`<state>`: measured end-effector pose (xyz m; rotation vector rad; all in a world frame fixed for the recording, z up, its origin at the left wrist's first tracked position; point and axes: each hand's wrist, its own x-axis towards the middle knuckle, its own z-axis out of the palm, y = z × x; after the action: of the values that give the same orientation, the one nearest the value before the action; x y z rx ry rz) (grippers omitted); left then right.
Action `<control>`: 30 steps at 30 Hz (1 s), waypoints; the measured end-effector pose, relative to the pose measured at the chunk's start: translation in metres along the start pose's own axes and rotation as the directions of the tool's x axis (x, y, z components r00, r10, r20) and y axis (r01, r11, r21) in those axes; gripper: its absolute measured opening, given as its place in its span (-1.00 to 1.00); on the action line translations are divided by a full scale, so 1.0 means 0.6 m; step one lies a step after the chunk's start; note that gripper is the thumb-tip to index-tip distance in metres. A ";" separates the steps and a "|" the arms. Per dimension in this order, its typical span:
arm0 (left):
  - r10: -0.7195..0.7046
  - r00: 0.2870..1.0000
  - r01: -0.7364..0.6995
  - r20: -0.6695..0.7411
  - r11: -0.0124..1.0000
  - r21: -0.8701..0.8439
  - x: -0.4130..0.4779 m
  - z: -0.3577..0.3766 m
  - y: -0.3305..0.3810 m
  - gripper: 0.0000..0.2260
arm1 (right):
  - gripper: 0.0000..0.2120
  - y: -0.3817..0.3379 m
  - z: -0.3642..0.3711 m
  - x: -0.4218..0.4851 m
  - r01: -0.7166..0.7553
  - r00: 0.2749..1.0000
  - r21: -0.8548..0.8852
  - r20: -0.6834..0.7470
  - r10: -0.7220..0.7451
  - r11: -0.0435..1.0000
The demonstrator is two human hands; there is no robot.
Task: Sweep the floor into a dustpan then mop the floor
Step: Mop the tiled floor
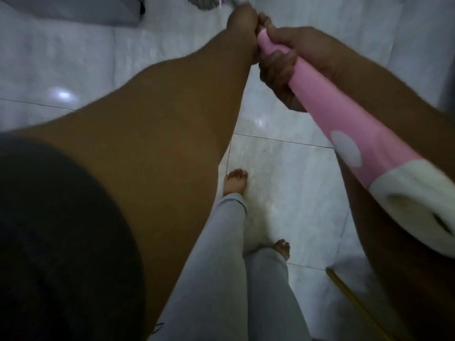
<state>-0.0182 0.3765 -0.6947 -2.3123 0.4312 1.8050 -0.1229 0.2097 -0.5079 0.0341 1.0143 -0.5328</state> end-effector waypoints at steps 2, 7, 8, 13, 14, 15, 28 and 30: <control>0.117 0.980 -0.120 -0.161 0.993 -0.012 0.019 -0.014 0.025 -0.62 | -0.68 0.032 -0.007 -0.016 -0.039 0.999 -0.003 0.006 0.039 0.999; 0.363 0.916 -0.130 0.174 0.677 -0.725 -0.134 -0.039 0.194 -0.62 | -0.65 0.157 -0.073 -0.117 -0.161 0.987 0.010 -0.013 0.162 0.987; 0.367 0.922 -0.150 0.120 0.627 -0.764 -0.151 -0.018 0.197 -0.59 | -0.64 0.188 -0.091 -0.146 -0.181 0.983 0.028 -0.023 0.182 0.983; 0.264 0.945 -0.068 0.192 0.735 -0.674 -0.235 0.114 -0.011 -0.53 | -0.66 0.358 -0.189 -0.326 -0.237 0.968 0.119 -0.057 0.245 0.964; 0.239 0.949 -0.041 0.206 0.741 -0.671 -0.260 0.141 -0.050 -0.56 | -0.67 0.391 -0.207 -0.365 -0.244 0.965 0.140 -0.065 0.255 0.960; 0.223 0.949 -0.016 0.225 0.742 -0.671 -0.283 0.167 -0.086 -0.58 | -0.67 0.422 -0.224 -0.403 -0.250 0.962 0.163 -0.071 0.264 0.954; 0.188 0.923 0.104 0.336 0.719 -0.687 -0.375 0.217 -0.225 -0.66 | -0.62 0.511 -0.242 -0.523 -0.344 0.916 0.222 -0.134 0.378 0.912; 0.209 0.920 0.101 0.332 0.692 -0.715 -0.358 0.193 -0.187 -0.68 | -0.62 0.477 -0.229 -0.490 -0.346 0.915 0.189 -0.152 0.375 0.919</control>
<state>-0.1348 0.5436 -0.5197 -2.2242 -0.3703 2.7719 -0.2280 0.6160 -0.4040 0.4136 1.1133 -0.2704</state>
